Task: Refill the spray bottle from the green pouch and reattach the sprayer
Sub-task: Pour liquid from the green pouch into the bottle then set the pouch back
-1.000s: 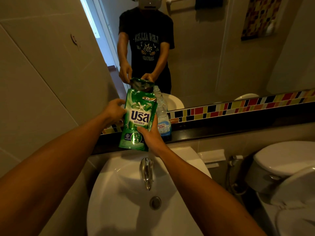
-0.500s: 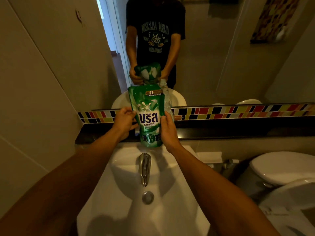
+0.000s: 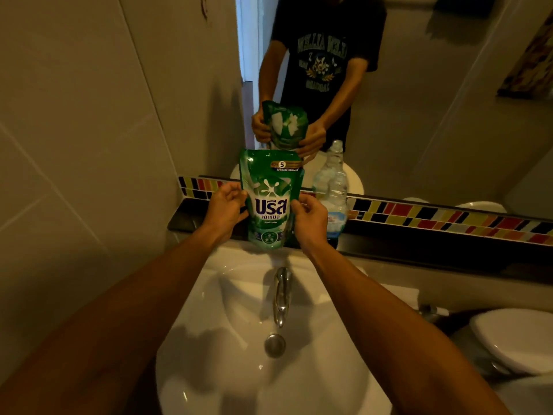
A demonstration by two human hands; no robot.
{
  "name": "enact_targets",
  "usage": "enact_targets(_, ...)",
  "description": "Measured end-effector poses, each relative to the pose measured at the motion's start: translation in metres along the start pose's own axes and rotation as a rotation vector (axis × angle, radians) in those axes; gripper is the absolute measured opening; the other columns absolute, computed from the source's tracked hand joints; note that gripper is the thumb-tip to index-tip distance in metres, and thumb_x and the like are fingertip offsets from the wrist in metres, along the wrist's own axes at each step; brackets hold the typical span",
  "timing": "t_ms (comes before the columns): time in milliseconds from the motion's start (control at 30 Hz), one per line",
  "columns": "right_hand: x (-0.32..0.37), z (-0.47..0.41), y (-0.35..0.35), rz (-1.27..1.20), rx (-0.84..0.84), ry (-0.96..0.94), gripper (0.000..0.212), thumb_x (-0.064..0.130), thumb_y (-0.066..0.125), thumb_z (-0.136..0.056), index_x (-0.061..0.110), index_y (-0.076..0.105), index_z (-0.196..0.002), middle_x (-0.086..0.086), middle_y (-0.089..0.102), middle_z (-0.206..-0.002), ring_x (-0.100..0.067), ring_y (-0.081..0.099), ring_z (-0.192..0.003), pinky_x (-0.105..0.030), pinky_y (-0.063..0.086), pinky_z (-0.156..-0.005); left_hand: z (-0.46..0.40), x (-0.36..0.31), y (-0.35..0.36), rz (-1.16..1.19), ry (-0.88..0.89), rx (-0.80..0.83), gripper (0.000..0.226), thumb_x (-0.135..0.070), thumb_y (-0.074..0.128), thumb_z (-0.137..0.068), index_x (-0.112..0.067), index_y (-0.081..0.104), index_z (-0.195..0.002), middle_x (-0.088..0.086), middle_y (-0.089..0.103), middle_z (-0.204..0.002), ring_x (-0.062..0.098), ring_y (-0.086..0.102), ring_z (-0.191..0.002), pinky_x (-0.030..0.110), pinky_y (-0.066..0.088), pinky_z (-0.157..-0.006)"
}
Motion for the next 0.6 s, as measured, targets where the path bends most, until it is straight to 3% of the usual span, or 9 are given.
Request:
enact_targets(167,0.002,-0.011,0.055,0.003,0.064,0.008,0.013,0.010,0.057,-0.102,0.018,0.068,-0.099,-0.006,0.074,-0.102,-0.023,0.072,-0.097,-0.049,0.062,-0.086,-0.014,-0.015,-0.045,-0.040,0.012,-0.103,0.011,-0.011,0.054,-0.101,-0.020,0.060,-0.096,0.012,0.065,-0.123,0.030,0.060,-0.120,0.055,0.053,-0.094)
enact_targets(333,-0.003,-0.024,0.118,-0.003,0.147,-0.019,0.011,0.012,0.058,-0.102,0.015,0.068,-0.101,-0.009,0.074,-0.103,-0.025,0.071,-0.099,-0.051,0.061,-0.090,-0.030,-0.022,-0.092,-0.025,0.079,-0.196,0.014,-0.006,0.050,-0.102,-0.017,0.057,-0.097,0.009,0.067,-0.116,0.026,0.065,-0.109,0.041,0.060,-0.079)
enact_targets(467,-0.010,-0.036,0.160,-0.013,0.210,0.019,0.021,0.013,0.055,-0.103,0.028,0.065,-0.093,-0.006,0.075,-0.102,-0.027,0.072,-0.099,-0.056,0.061,-0.085,-0.051,-0.019,-0.123,-0.070,0.092,-0.298,0.017,-0.007,0.052,-0.100,-0.021,0.057,-0.091,0.007,0.069,-0.113,0.025,0.067,-0.106,0.040,0.060,-0.078)
enact_targets(600,-0.020,-0.048,0.188,0.001,0.237,0.037,0.021,0.015,0.053,-0.104,0.028,0.064,-0.092,-0.006,0.074,-0.100,-0.027,0.073,-0.098,-0.056,0.061,-0.085,-0.068,-0.009,-0.144,-0.061,0.090,-0.388,0.028,0.000,0.053,-0.096,-0.024,0.058,-0.081,0.008,0.066,-0.105,0.030,0.067,-0.104,0.046,0.062,-0.080)
Point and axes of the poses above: each hand's wrist, its own z-axis away from the middle knuckle, its own y-axis out of the palm, x = y × z, the point moved 1 cm from there along -z, towards the middle knuckle
